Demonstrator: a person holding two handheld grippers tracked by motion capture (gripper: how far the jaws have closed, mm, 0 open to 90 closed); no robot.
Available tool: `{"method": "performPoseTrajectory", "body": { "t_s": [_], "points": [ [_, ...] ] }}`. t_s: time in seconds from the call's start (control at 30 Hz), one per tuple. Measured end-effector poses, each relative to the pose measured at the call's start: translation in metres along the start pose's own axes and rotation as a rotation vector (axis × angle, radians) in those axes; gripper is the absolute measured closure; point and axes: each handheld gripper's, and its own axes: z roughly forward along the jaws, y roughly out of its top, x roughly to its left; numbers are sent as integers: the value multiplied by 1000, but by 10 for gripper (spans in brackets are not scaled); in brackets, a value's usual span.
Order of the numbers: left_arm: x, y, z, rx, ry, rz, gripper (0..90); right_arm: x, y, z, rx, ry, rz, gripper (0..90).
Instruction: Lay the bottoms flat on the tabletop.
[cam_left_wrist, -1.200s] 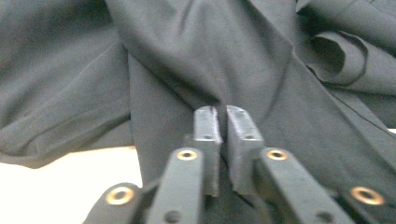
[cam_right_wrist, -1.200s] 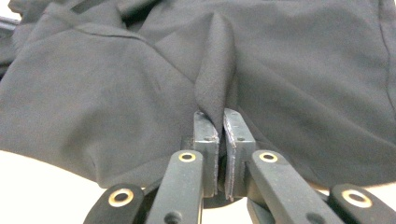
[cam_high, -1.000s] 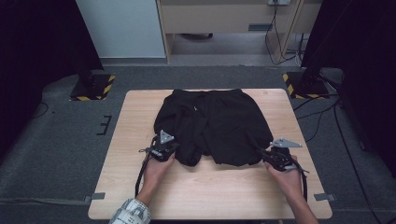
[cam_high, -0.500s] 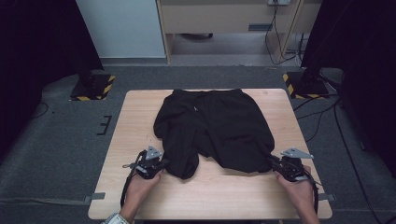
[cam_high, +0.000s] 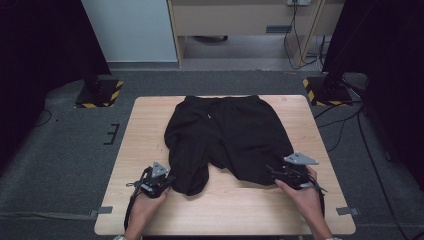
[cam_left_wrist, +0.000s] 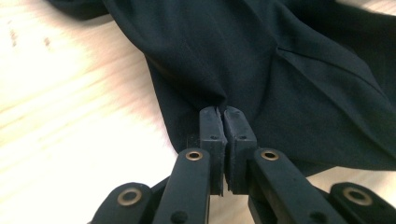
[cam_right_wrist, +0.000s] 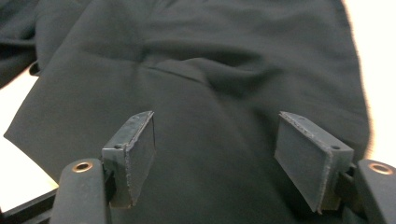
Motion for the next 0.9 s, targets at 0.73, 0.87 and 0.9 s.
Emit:
{"method": "performPoseTrajectory", "body": {
  "t_s": [0.73, 0.87, 0.9],
  "points": [
    [11, -27, -29, -76, 111, -81, 441, 12, 7, 54, 148, 105, -30, 772],
    [10, -16, -25, -115, 103, -65, 415, 8, 2, 48, 144, 118, -19, 873],
    [9, -13, -23, -123, 98, -58, 412, 7, 0, 45, 145, 121, -22, 887]
  ]
}}
